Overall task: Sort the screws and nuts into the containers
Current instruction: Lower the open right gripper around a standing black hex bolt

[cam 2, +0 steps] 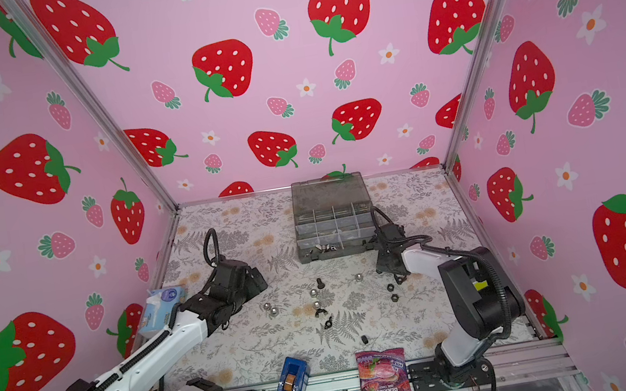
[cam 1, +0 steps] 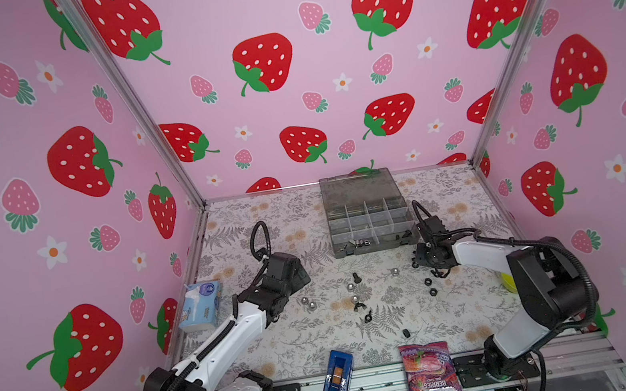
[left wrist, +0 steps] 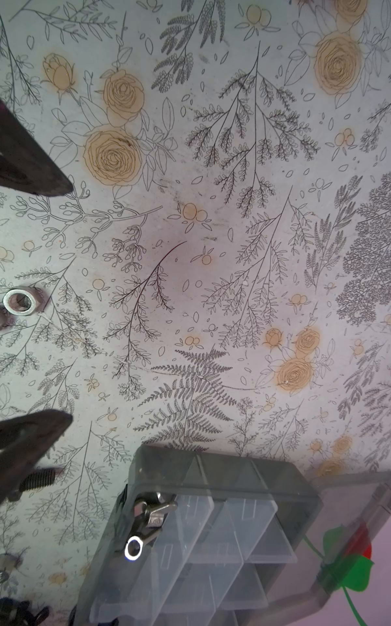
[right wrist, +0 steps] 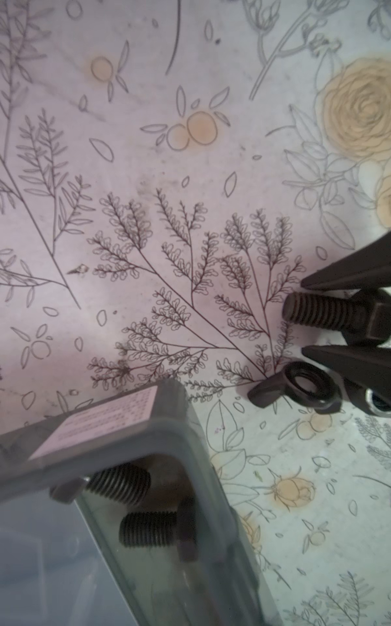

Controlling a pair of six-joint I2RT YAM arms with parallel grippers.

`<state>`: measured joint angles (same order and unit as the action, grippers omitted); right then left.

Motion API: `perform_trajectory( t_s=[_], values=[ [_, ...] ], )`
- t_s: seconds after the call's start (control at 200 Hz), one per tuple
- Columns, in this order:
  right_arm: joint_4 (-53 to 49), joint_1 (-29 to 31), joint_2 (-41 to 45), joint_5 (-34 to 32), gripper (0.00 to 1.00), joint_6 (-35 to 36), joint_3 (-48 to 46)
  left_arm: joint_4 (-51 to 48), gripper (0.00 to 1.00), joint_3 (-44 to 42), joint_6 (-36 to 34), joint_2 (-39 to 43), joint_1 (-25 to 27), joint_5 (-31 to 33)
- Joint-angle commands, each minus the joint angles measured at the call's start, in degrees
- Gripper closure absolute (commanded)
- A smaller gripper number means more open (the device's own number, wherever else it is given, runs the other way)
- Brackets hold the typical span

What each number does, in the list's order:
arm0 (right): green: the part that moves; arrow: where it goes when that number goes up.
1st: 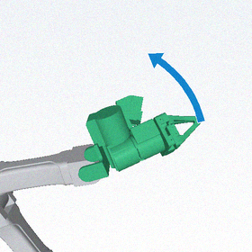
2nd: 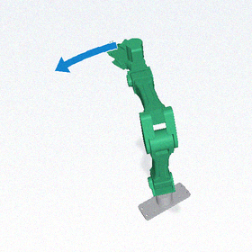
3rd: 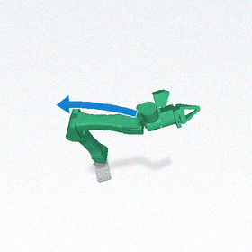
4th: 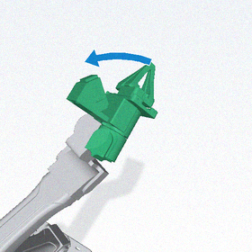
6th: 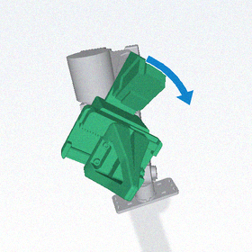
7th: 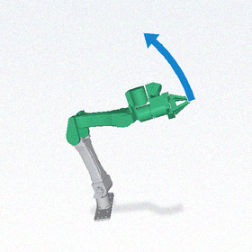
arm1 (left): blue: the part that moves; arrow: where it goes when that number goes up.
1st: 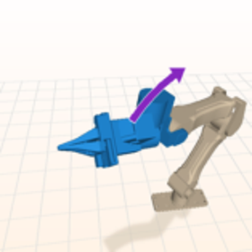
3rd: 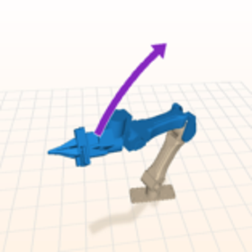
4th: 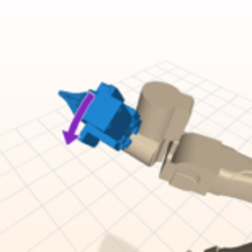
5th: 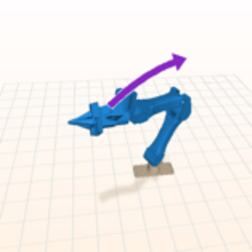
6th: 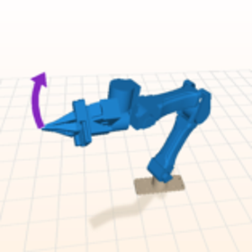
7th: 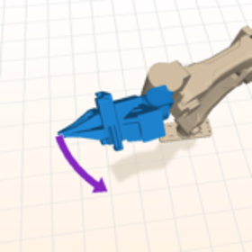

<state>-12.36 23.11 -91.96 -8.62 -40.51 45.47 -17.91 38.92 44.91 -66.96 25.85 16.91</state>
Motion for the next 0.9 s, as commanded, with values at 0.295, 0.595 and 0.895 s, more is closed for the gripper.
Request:
perform_trajectory(
  t_s=[0.295,0.595,0.895],
  values=[
    [-3.1,-0.4,0.9,0.2,0.91,-0.4,-0.7,-0.6,0.01,-0.2,0.9,0.6,-0.4,1.1],
    [-4.3,-0.3,4.2,0.2,0.96,-0.5,0.7,-0.2,0.01,-0.1,0.7,0.2,-0.4,1.1],
    [-5.3,-0.3,6.8,-0.3,0.95,-0.2,1.9,0.1,0.01,-0.2,0.9,0.0,-0.4,0.8]
  ],
)
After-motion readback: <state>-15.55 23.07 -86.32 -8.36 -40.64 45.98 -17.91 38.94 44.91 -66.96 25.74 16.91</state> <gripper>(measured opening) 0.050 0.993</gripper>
